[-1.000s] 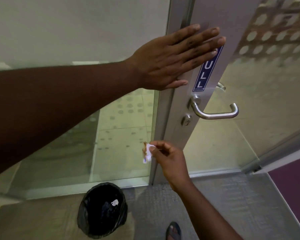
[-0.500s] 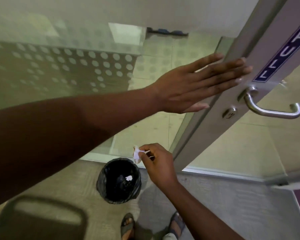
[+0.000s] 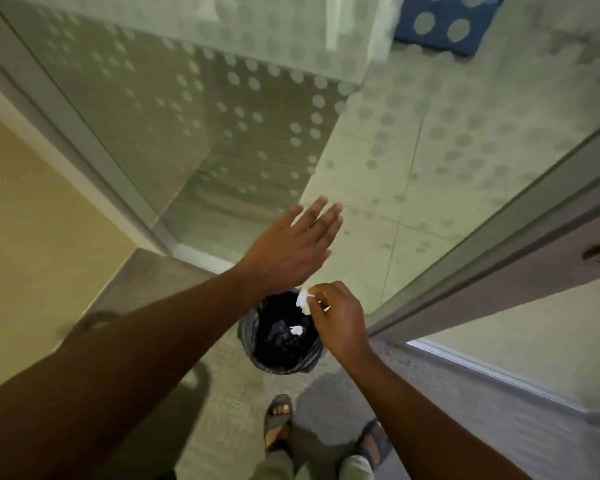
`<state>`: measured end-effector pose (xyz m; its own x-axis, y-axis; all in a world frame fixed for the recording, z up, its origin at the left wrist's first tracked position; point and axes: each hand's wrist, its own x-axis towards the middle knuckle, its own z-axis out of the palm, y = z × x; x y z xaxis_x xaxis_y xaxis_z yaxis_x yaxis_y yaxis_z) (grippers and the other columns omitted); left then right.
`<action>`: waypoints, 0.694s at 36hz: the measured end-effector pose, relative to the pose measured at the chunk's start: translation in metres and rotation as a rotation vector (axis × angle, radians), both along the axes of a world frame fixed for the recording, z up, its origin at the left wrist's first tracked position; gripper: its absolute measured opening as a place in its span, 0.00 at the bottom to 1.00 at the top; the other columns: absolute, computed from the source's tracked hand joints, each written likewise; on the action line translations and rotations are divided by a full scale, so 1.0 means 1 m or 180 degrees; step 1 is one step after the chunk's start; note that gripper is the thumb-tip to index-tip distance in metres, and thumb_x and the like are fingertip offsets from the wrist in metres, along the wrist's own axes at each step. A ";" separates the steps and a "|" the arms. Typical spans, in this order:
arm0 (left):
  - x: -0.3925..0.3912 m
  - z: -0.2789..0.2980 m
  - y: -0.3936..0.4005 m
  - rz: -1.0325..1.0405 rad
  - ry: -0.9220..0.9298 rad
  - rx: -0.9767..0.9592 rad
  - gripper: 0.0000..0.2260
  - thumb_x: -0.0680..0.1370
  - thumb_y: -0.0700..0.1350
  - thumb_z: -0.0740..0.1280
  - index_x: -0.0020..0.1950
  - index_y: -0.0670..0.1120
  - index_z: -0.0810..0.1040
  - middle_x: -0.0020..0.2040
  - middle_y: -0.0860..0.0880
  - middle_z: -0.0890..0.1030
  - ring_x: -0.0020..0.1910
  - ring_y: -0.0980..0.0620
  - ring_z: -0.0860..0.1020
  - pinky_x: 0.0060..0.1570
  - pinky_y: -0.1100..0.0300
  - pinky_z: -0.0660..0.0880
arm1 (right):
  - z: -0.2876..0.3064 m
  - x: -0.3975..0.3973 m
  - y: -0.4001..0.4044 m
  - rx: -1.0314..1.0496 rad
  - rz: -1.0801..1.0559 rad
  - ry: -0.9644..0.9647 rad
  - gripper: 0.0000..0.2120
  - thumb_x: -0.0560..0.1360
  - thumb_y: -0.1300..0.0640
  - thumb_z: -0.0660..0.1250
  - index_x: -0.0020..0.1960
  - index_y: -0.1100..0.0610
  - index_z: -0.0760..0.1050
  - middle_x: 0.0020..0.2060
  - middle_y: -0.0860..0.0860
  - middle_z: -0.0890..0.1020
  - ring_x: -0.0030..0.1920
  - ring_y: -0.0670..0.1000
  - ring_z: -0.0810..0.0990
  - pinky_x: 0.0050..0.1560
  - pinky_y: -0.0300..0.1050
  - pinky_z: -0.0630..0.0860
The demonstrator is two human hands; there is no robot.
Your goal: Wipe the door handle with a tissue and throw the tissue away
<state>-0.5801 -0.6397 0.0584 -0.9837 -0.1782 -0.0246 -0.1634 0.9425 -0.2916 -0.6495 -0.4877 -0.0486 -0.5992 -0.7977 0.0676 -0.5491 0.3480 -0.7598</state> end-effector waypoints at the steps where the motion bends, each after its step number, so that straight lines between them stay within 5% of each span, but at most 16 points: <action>1: 0.020 -0.016 -0.001 0.0187 -0.0178 -0.0122 0.26 0.88 0.52 0.48 0.83 0.39 0.58 0.83 0.39 0.56 0.82 0.38 0.56 0.74 0.43 0.64 | -0.006 0.001 -0.003 0.0047 0.0008 -0.0007 0.06 0.76 0.61 0.70 0.52 0.57 0.82 0.46 0.52 0.81 0.43 0.52 0.82 0.47 0.49 0.80; 8: 0.083 -0.092 -0.023 0.1172 -0.0867 0.0635 0.26 0.87 0.48 0.48 0.84 0.40 0.52 0.84 0.41 0.54 0.83 0.39 0.50 0.77 0.44 0.60 | -0.044 0.009 -0.031 0.0466 0.0072 0.0097 0.08 0.79 0.61 0.65 0.55 0.58 0.81 0.51 0.54 0.80 0.47 0.56 0.82 0.50 0.49 0.79; 17: 0.127 -0.137 -0.019 0.1766 -0.0973 0.1267 0.27 0.86 0.48 0.50 0.84 0.42 0.52 0.83 0.42 0.58 0.83 0.40 0.52 0.76 0.45 0.63 | -0.080 0.020 -0.056 0.1241 0.0050 0.0228 0.13 0.81 0.58 0.61 0.61 0.60 0.79 0.56 0.57 0.79 0.52 0.59 0.80 0.54 0.47 0.76; 25: 0.134 -0.151 -0.015 0.1853 -0.0947 0.1311 0.27 0.86 0.51 0.48 0.84 0.42 0.53 0.82 0.42 0.61 0.82 0.40 0.55 0.75 0.44 0.65 | -0.095 0.022 -0.049 0.1381 0.0048 0.0433 0.10 0.81 0.60 0.60 0.48 0.61 0.80 0.45 0.57 0.80 0.45 0.59 0.79 0.45 0.50 0.76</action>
